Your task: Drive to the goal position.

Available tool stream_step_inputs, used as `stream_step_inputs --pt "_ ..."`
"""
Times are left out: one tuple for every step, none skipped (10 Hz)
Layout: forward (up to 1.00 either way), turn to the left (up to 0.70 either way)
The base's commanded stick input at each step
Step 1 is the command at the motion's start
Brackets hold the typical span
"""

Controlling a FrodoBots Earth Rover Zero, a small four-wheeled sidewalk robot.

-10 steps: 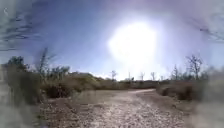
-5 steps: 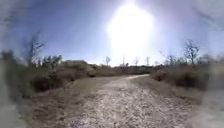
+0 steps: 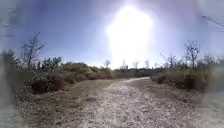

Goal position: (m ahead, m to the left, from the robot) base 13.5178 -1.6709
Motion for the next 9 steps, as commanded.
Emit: stream_step_inputs --pt "0.5 0.0" --pt "0.5 0.0" --pt "0.5 -0.08" --pt "0.5 -0.11" --pt "0.5 -0.11" --pt "0.5 -0.12" --pt "0.5 -0.11" --pt "0.5 -0.11" --pt "0.5 -0.17"
